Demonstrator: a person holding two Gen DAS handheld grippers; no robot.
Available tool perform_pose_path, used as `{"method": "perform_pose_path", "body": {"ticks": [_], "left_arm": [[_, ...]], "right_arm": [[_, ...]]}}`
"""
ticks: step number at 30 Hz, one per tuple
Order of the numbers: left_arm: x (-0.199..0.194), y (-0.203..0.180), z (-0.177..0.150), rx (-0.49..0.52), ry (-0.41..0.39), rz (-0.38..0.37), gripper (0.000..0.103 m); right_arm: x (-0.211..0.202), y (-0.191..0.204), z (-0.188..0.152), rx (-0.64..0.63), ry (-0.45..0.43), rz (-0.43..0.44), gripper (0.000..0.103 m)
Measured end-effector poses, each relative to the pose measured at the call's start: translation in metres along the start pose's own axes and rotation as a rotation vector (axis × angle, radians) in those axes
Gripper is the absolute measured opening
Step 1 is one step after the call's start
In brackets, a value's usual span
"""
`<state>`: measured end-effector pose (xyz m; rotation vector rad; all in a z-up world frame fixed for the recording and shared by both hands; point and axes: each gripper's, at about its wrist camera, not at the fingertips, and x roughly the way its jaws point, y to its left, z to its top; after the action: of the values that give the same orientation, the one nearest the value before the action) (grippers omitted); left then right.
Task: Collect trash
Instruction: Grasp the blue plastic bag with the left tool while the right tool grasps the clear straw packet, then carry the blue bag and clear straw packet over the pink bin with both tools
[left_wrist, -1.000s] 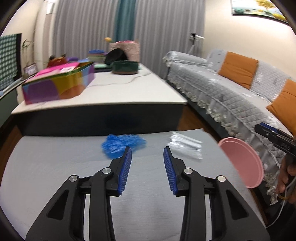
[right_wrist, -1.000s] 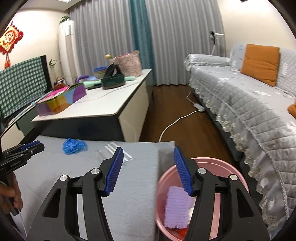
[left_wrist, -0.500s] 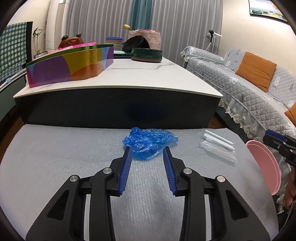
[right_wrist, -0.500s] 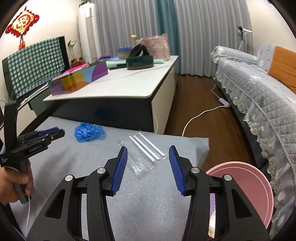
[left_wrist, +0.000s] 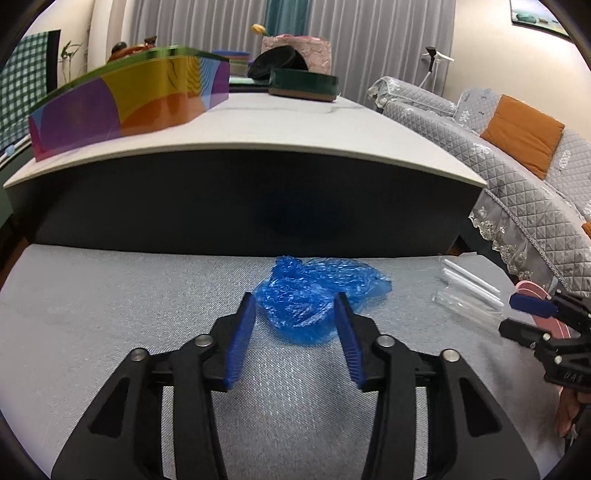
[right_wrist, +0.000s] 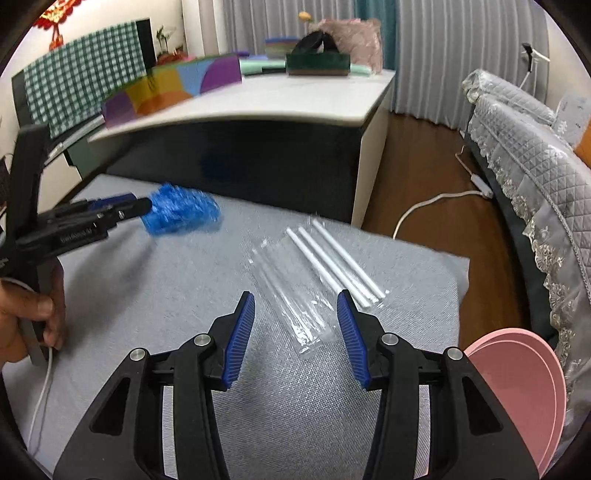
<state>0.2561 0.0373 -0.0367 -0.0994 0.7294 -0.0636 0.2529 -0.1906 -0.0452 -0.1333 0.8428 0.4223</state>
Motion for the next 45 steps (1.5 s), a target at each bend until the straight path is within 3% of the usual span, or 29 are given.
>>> {"method": "perform_pose_path", "body": {"ticks": [4, 9, 11, 14, 21, 35, 45], "left_arm": [[0.01, 0.003, 0.001, -0.019, 0.037, -0.002, 0.045], [0.017, 0.004, 0.003, -0.025, 0.066, -0.001, 0.044], [0.02, 0.002, 0.003, -0.014, 0.081, -0.002, 0.038], [0.019, -0.001, 0.001, -0.007, 0.077, -0.007, 0.018], [0.004, -0.002, 0.004, -0.014, 0.058, -0.02, 0.006], [-0.06, -0.016, 0.004, 0.004, -0.022, -0.034, 0.005], [-0.106, -0.022, 0.001, 0.012, -0.076, -0.045, 0.005]], "right_arm": [[0.012, -0.002, 0.0, 0.005, 0.041, -0.021, 0.046], [0.018, 0.001, -0.001, -0.011, 0.063, -0.035, 0.026], [0.018, 0.002, -0.001, -0.016, 0.064, -0.027, 0.011], [0.017, 0.003, -0.001, -0.019, 0.061, -0.021, 0.004], [-0.001, 0.003, 0.002, 0.001, 0.016, -0.004, 0.003], [-0.077, 0.009, -0.004, 0.05, -0.13, 0.002, 0.003], [-0.137, 0.009, -0.025, 0.072, -0.205, -0.058, 0.003]]}}
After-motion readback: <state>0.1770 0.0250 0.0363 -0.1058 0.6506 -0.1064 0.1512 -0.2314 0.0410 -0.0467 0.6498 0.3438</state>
